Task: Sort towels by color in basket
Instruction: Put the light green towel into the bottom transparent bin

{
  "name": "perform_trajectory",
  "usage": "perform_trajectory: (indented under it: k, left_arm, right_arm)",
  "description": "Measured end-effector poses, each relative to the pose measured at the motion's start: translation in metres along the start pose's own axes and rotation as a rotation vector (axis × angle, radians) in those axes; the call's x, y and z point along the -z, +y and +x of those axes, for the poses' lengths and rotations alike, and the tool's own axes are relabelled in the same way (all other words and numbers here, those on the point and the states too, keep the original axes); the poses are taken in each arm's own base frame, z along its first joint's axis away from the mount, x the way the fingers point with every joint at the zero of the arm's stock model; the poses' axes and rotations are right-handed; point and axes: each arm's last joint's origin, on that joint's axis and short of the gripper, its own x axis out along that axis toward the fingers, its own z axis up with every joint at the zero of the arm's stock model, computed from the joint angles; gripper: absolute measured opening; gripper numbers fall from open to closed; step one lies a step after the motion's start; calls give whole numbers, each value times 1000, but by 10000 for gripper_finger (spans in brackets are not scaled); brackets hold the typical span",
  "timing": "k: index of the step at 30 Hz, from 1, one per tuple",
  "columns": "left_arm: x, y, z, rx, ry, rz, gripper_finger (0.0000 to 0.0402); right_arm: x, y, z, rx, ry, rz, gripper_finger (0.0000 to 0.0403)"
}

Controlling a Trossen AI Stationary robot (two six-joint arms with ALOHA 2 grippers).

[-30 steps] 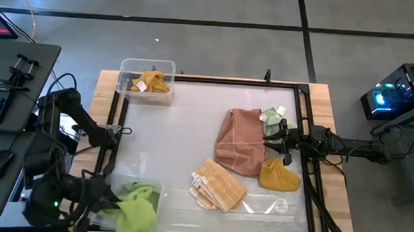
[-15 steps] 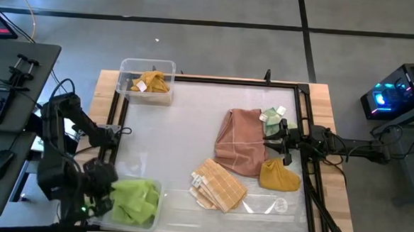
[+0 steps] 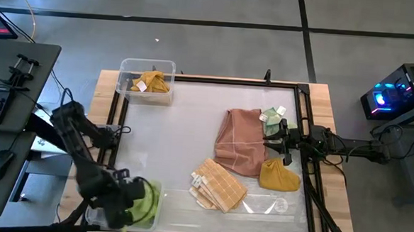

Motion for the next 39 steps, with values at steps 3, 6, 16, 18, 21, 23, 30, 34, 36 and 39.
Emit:
perform_trajectory:
  k: [3, 6, 16, 18, 21, 23, 30, 34, 36, 39]
  left_arm:
    - [-5, -6, 17, 0, 70, 45, 0]
    - [-4, -6, 34, 48, 128, 28, 0]
    - [11, 14, 63, -65, 178, -305, 16]
    - [13, 17, 63, -80, 205, -335, 30]
    - [16, 17, 56, -49, 216, -329, 55]
    - [18, 18, 47, -15, 207, -322, 70]
    - [29, 32, 7, 105, 144, -382, 112]
    - [37, 41, -13, 168, 61, -404, 119]
    - [38, 43, -17, 177, -36, -365, 118]
    - [37, 40, -15, 182, -122, -282, 111]
  right_arm:
    - [0, 0, 0, 0, 0, 0, 98]
    - [0, 0, 0, 0, 0, 0, 98]
    - [0, 0, 0, 0, 0, 0, 98]
    - [0, 0, 0, 0, -1, 0, 98]
    - [0, 0, 0, 0, -1, 0, 98]
    - [0, 0, 0, 0, -1, 0, 98]
    - [0, 0, 0, 0, -1, 0, 98]
    - [0, 0, 0, 0, -1, 0, 98]
    - [0, 0, 0, 0, -1, 0, 98]
    - [0, 0, 0, 0, -1, 0, 98]
